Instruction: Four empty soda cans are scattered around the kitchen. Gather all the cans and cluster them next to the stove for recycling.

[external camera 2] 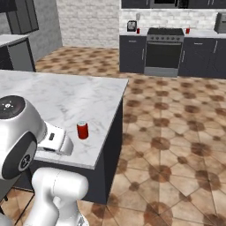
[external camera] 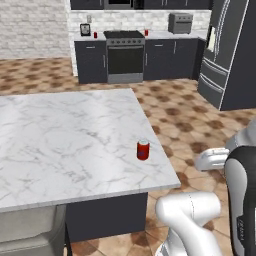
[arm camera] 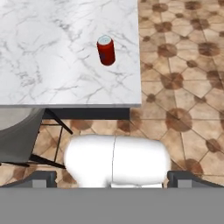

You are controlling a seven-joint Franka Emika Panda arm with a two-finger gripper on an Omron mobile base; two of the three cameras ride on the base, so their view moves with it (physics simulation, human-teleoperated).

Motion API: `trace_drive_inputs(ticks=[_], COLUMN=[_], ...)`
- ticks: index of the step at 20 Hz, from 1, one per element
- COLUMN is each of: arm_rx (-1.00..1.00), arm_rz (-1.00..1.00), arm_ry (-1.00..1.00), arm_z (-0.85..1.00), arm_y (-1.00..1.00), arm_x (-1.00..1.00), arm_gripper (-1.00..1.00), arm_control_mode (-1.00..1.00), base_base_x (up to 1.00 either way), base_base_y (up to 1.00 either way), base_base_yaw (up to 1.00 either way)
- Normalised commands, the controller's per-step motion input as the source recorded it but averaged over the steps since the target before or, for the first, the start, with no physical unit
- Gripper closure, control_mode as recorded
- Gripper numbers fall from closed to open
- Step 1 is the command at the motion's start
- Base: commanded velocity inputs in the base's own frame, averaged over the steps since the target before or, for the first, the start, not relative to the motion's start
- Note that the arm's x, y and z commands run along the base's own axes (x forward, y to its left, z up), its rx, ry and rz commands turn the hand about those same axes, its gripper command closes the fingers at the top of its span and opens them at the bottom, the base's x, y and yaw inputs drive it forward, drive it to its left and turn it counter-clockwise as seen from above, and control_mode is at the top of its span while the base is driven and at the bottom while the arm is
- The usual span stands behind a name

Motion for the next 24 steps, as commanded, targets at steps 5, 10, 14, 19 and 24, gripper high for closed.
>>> trace_drive_inputs(ticks=[5, 10, 14, 19, 24], arm_rx=[0.00, 0.00, -0.01, -0.04, -0.01], arm_rz=[0.00, 0.00, 0.00, 0.00, 0.00], arm_ry=[-0.09, -0.10, -0.04, 0.01, -0.01], arm_z=[0.00, 0.00, 0.01, 0.03, 0.00], arm_y=[0.00, 0.03, 0.29, 0.32, 0.12], arm_x=[0.38, 0.31, 0.18, 0.22, 0.33], arm_gripper=[-1.00, -1.00, -1.00, -1.00, -1.00], arm_control_mode=[-1.00, -1.00, -1.00, -1.00, -1.00], base_base_x=[0.00, 0.00, 0.00, 0.00, 0.00], base_base_y=[0.00, 0.00, 0.00, 0.00, 0.00], base_base_yaw=[0.00, 0.00, 0.00, 0.00, 0.00])
